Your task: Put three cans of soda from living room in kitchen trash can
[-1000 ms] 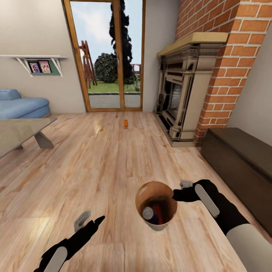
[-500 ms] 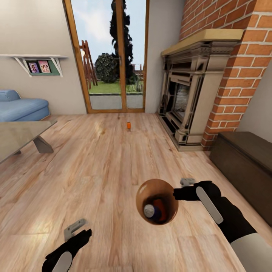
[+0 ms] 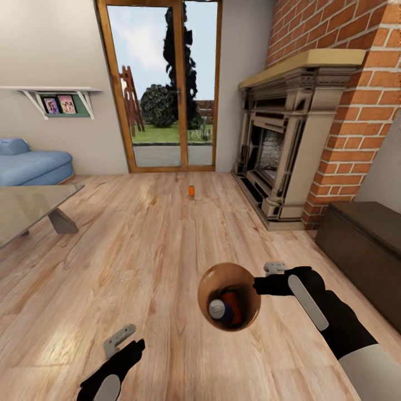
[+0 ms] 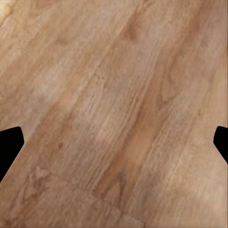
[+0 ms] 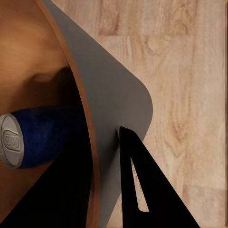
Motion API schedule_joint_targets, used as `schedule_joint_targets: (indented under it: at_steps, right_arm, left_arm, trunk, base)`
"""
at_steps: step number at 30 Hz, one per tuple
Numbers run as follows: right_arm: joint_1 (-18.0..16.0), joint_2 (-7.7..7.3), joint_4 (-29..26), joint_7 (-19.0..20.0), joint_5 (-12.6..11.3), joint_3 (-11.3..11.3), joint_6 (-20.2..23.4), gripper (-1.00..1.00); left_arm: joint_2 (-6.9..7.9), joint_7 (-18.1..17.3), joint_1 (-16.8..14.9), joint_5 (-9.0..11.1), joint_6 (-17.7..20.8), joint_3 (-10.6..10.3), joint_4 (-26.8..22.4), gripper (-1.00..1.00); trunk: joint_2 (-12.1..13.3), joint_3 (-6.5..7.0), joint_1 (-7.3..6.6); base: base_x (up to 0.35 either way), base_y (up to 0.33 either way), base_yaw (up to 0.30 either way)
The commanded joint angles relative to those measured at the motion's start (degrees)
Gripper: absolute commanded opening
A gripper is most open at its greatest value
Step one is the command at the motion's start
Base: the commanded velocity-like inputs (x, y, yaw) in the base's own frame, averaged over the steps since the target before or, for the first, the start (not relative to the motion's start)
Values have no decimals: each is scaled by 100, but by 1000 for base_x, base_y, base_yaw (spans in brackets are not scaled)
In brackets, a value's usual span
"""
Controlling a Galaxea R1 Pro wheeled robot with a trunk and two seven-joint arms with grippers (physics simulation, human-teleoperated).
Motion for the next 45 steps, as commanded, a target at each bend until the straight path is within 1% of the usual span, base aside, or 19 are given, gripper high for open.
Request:
schedule_joint_targets:
  at_steps: [1,4,9,11,17,19,20,21,25,28,36,45]
  right_arm:
    - [2,-7,0,18,-101,10,0,-100]
    - [5,-22,1,22,-101,29,0,-100]
    - [5,-36,6,21,-101,39,-5,-100]
    - [5,-36,15,24,-101,40,-7,-100]
    - [5,1,4,10,-93,46,-3,-100]
    - [5,13,-5,1,-92,50,0,-100]
    - [-1,24,21,-12,-89,45,-5,-100]
    - [-1,27,24,-29,-86,41,-9,-100]
    - [-3,33,45,-354,-85,8,0,-100]
    - [-3,32,48,-418,-88,33,0,-100]
    - [0,-9,21,-429,-84,6,-19,-100]
    - [-2,19,11,-444,-88,-13,0,-100]
  left_arm:
    - [-8,-10,-14,-6,-140,0,120,100]
    - [-18,-24,-32,1,-276,-7,218,100]
    - [2,-94,-38,9,-326,2,331,100]
    - [7,-109,-38,38,-332,18,507,100]
    - [-17,-136,-39,24,-335,-10,600,100]
    - [-12,-460,-38,-9,-344,-27,740,100]
    - [-12,-479,-38,-9,-342,-25,749,100]
    - [-12,-481,-38,-10,-343,-24,750,100]
    - [-12,-491,-39,21,-339,-8,756,100]
    - [-12,-499,-39,41,-336,1,760,100]
    - [-6,-499,-39,38,-330,-5,762,100]
    - [-11,-495,-39,-1,-334,-9,855,100]
  trunk:
    - [1,23,-3]
    - [5,90,-10]
    - [12,201,-23]
    - [15,245,-29]
    - [15,245,-29]
    - [15,245,-29]
    - [15,245,-29]
    - [15,245,-29]
    - [15,245,-29]
    - [15,245,-29]
    - [15,245,-29]
    - [15,245,-29]
  base:
    - [3,1,0]
    - [1,0,0]
    - [0,0,0]
    - [0,0,0]
    - [1,0,0]
    - [288,99,0]
    - [325,127,0]
    - [325,134,0]
    - [326,168,0]
    - [326,191,0]
    - [326,168,0]
    - [336,101,0]
